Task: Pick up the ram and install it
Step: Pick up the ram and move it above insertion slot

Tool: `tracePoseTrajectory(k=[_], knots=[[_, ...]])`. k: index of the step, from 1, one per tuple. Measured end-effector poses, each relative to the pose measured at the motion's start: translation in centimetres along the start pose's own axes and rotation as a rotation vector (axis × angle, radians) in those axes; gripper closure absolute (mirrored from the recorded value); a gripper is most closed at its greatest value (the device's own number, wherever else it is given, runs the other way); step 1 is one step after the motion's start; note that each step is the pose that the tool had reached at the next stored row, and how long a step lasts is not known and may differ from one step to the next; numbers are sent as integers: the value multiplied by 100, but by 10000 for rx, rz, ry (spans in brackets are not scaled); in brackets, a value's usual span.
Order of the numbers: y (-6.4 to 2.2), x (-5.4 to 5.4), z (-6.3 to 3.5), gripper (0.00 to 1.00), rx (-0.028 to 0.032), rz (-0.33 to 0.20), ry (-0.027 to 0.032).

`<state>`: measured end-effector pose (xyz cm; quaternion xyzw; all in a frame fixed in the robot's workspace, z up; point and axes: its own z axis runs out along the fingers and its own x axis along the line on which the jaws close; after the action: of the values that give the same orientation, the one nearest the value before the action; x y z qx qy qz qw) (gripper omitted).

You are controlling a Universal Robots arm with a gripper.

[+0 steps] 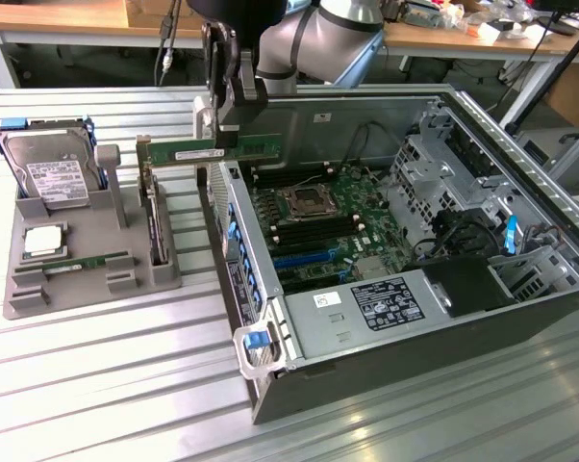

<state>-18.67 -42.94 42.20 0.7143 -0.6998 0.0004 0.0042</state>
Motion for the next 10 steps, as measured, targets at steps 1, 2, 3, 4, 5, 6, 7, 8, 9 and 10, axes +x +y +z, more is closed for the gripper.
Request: tracePoseTrajectory(k=[1,2,3,4,5,6,7,8,9,10], knots=[[-18,0,0,88,1,0,-1],[-36,1,0,88,0,0,0],[-50,1,0,88,0,0,0],[-68,1,0,88,0,0,0],[-81,2,0,88,0,-1,0],[-118,2,0,88,0,0,-1],[-152,3,0,88,1,-1,-1],[-174,4,-1,88,0,0,-1],[-194,4,-1,88,0,0,0],[-214,4,-1,88,0,0,0]])
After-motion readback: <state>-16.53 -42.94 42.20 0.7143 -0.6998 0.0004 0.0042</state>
